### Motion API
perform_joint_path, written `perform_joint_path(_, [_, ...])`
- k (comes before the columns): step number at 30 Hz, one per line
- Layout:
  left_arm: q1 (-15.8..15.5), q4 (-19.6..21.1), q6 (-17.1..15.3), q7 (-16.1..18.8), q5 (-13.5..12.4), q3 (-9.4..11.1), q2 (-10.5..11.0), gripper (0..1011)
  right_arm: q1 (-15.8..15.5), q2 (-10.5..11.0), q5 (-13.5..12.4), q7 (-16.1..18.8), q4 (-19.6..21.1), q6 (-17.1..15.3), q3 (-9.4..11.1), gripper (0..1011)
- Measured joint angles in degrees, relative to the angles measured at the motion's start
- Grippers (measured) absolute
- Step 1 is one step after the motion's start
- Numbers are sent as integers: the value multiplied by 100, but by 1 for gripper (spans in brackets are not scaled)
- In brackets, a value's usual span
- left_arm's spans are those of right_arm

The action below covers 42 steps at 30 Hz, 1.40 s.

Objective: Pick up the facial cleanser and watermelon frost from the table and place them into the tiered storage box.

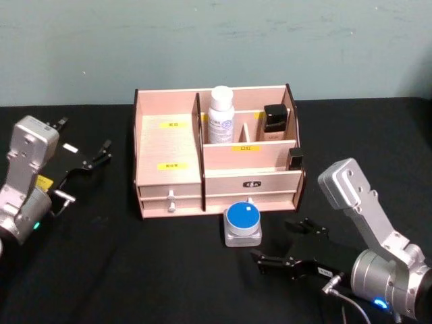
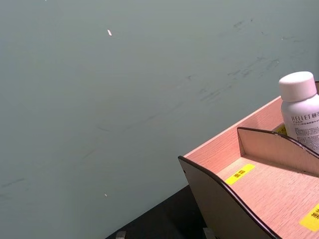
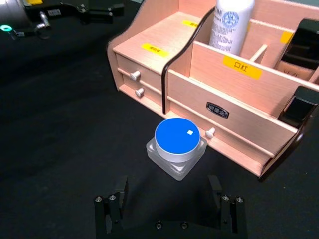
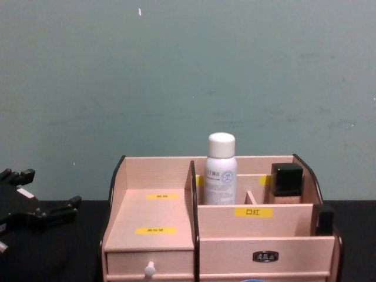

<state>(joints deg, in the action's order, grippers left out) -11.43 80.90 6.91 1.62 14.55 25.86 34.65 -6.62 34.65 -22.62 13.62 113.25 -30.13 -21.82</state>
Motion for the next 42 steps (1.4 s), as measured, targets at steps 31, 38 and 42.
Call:
perform_joint_path(31, [0,0,0,0,0,0,0,1001,627,-631,903,297,-710,181,-418,1002])
perform_joint_path(38, [0,0,0,0,0,0,0,1001,608,-733,1029,299,-758,157,-371,1003])
perform_joint_path(42, [0,0,0,0,0,0,0,1001,625,-796,1090,298,-831,151,-342,1002])
